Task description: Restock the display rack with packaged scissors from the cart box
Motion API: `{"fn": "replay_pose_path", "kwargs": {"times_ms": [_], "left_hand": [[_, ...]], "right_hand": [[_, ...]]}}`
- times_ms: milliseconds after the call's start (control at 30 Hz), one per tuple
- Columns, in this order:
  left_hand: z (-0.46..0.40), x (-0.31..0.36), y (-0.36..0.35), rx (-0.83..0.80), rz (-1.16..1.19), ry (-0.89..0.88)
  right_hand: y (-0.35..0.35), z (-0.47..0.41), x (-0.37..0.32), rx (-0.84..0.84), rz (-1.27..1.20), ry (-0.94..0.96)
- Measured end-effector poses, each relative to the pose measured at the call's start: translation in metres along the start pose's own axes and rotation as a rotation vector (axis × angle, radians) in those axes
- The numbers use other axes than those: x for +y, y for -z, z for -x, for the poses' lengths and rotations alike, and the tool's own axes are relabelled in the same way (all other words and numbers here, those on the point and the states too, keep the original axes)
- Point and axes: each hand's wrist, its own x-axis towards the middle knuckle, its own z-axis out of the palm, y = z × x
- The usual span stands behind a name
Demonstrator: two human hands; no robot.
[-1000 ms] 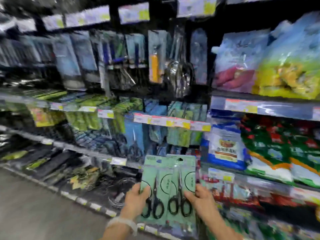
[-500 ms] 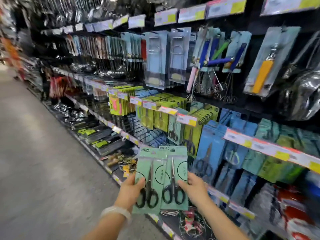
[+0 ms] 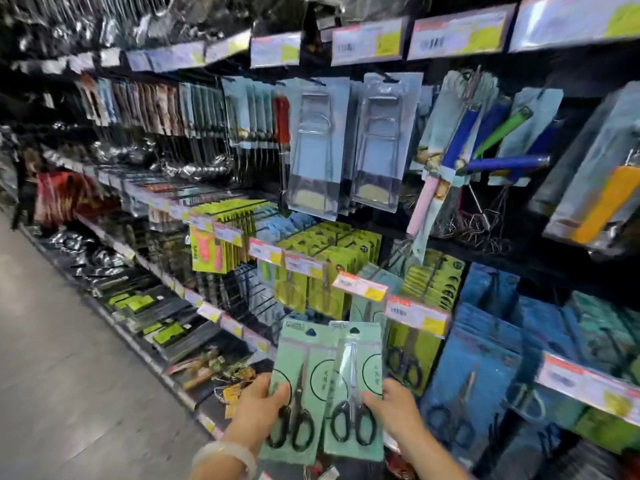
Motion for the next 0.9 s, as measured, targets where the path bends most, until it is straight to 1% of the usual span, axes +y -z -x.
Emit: {"fn": "replay_pose_path", "kwargs": {"times_ms": [133,267,333,433,533,600,633,767,900], "left_hand": [[-0.052,0.012,0.005,-0.137,-0.119,-0.053],[-0.095,0.033,0.011,-0.233,-0.287,-0.116],[-0.113,0.043,0.014,-0.291,-0.332,-0.138],[-0.137,0.053,0.017,-0.370,-0.381,-0.116],[-0.164,0.046,0.021,-0.454,-0.431,-0.113],[-0.194,0.025,0.019,-0.464,-0.479,-0.126],[-0.201,0.019,0.018,-0.473,-0.464,-0.122],[-0.176,0.046,0.021,-0.528,-0.414,-0.114],[-0.176,0.047,0.020,-0.546,-0.375,-0.150]], "right_hand": [[-0.001,-0.032,-0.010,0.101,-0.043,-0.069],[-0.005,-0.056,-0.026,0.235,-0.091,-0.054],[-0.007,-0.062,-0.039,0.294,-0.124,-0.030],[-0.014,-0.068,-0.049,0.357,-0.137,-0.036],[-0.026,-0.068,-0.045,0.409,-0.157,-0.095],[-0.034,-0.068,-0.044,0.427,-0.161,-0.141],[-0.036,-0.069,-0.044,0.439,-0.168,-0.153],[-0.038,-0.076,-0.048,0.471,-0.180,-0.147],[-0.035,-0.086,-0.055,0.482,-0.268,-0.174]]}}
